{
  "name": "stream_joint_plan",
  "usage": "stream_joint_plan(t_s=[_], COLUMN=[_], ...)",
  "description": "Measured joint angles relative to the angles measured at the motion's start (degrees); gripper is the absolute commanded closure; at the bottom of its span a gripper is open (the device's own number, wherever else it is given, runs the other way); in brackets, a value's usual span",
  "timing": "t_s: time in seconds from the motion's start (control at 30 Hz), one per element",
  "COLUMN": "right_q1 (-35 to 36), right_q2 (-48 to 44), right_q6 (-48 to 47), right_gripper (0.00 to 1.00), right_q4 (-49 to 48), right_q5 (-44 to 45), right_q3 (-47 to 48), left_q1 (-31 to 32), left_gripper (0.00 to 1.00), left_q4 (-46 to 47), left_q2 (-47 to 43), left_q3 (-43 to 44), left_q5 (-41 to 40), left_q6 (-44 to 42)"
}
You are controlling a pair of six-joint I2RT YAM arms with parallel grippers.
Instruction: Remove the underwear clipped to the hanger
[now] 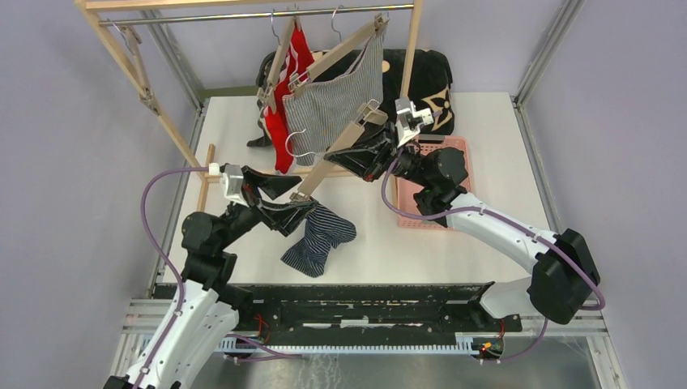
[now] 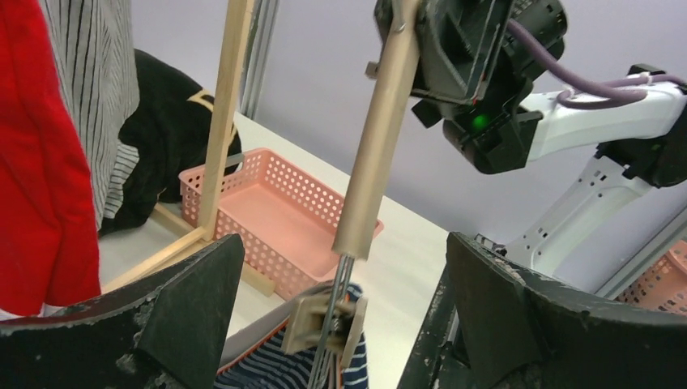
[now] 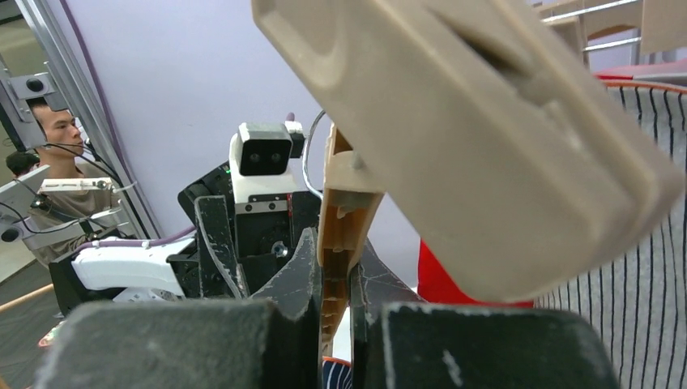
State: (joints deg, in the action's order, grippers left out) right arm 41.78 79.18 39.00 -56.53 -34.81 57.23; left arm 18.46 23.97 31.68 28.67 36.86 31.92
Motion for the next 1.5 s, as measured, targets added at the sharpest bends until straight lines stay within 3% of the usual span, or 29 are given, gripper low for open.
stream_joint_plan(t_s=[0.07,0.1,0.17,0.37,0.47,0.53,0.67,0.7,0.77,0.87,1.1,1.27,1.4,1.5], right_q1=[0.00,0.00,0.00,0.00,0.00,0.00,0.00,0.00,0.00,-0.26,-0.07,0.17,0.22,0.17], right_q2=[-0.63,-1.01,-1.40,-1.57,-1.57,-1.57,-1.57,-1.57,-1.57,-1.57,-1.62,-2.14,-2.43,-2.43], right_q6=[-0.22,-0.31,-0.33,-0.94,-1.60,-1.62,-2.60,-2.93,-3.43,-4.22,-5.53,-5.38,-5.27,-5.60], right_gripper=[0.99,0.99,0.99,0.99,0.99,0.99,0.99,0.99,0.99,0.99,0.99,0.99,0.99,0.99], right_q4=[0.04,0.02,0.02,0.31,0.76,0.94,1.36,1.70,2.25,3.10,4.79,4.87,4.90,5.18], right_q5=[0.24,0.35,0.42,1.29,1.81,2.12,2.95,3.19,3.58,4.17,4.20,3.89,3.80,3.87], right_q3=[-0.02,-0.07,-0.15,-0.52,-0.52,-0.52,-0.52,-0.52,-0.52,-0.52,-0.52,-0.52,-0.55,-0.52], left_q1=[0.00,0.00,0.00,0.00,0.00,0.00,0.00,0.00,0.00,0.00,0.00,0.00,0.00,0.00], left_gripper=[0.00,0.07,0.34,0.58,0.89,0.97,0.97,0.92,0.63,0.52,0.47,0.60,0.47,0.45], left_q4=[-1.66,-2.19,-2.38,-1.99,-1.90,-1.53,-1.07,-0.87,-0.37,-0.04,-0.24,-0.90,-0.31,0.46], left_q2=[-0.85,-0.83,-0.28,1.49,1.53,1.46,2.21,2.62,3.80,5.05,2.47,0.44,1.03,1.88], left_q3=[0.00,0.00,-0.17,-0.94,-0.94,-0.94,-0.94,-0.94,-0.90,-0.39,-0.11,-0.13,-0.13,-0.13], left_q5=[-0.55,-0.59,-0.48,1.18,1.81,2.21,2.01,1.90,1.66,1.42,-0.26,-0.87,-0.50,-0.04], left_q6=[-1.38,-1.88,-2.05,-2.14,-2.14,-2.49,-2.84,-2.86,-2.91,-3.30,-3.96,-4.28,-4.52,-4.48])
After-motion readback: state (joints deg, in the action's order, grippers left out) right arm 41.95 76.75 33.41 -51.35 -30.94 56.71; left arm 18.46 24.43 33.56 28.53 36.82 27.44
